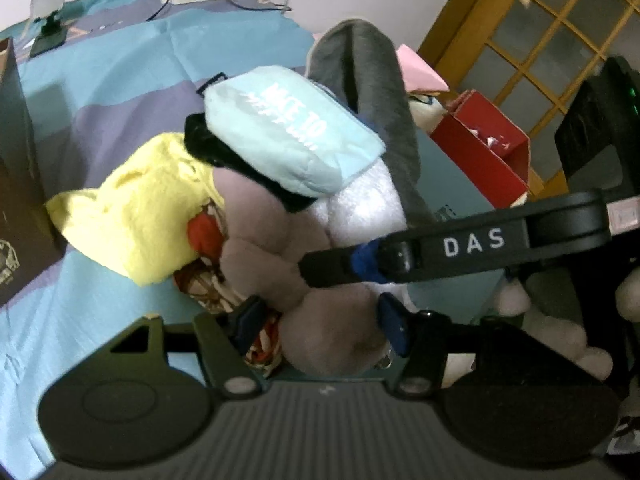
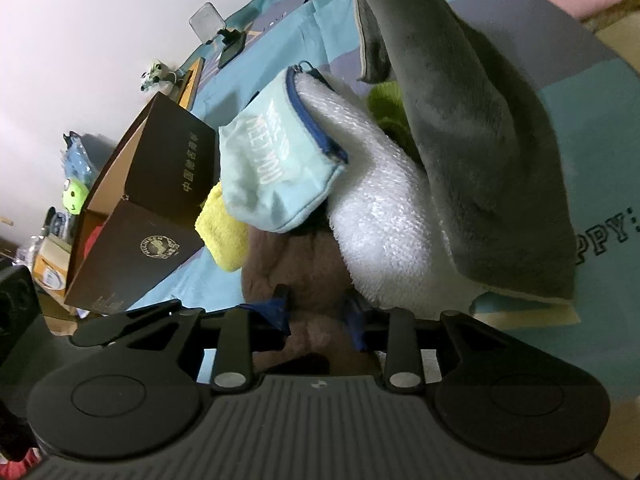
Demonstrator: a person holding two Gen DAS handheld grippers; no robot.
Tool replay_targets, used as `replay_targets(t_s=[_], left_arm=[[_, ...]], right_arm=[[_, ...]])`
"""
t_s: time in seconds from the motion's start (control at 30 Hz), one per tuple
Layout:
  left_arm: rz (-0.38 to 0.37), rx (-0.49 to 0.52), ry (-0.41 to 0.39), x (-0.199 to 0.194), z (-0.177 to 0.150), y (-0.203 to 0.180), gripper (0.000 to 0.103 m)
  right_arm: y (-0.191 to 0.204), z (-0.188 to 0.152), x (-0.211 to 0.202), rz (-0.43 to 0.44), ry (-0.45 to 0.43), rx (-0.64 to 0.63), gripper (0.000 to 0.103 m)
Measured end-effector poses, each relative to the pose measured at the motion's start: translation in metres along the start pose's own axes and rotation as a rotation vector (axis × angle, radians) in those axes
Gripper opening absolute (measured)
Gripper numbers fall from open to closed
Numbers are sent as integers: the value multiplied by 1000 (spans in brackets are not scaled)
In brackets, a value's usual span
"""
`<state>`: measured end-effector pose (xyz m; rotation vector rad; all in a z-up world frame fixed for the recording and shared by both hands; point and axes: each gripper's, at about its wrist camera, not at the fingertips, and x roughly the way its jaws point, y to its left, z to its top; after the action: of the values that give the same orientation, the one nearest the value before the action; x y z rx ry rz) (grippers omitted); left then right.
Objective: Organize soft objects
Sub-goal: 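Grasp the pink plush bunny with the right gripper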
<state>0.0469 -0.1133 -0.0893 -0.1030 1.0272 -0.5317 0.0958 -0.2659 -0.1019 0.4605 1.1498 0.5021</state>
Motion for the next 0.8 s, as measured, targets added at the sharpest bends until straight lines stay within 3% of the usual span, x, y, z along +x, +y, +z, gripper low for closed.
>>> replay_targets(t_s=[0.17,0.33,0.5,0.8], left_arm=[[18,26,-16,-1,-5,-7,63],[-22,-20,-55,-11,2,2,59],[-16,22,-92,-28,4,-1,60],[13,100,-225,-94,12,-2,59]], right_arm=[[-6,2,-2,59,36,33,17],[-6,-1,-8,105,32,57,17],[2,0,-12,147,23,87,17],[46,9,-26,279,-43,88,19]])
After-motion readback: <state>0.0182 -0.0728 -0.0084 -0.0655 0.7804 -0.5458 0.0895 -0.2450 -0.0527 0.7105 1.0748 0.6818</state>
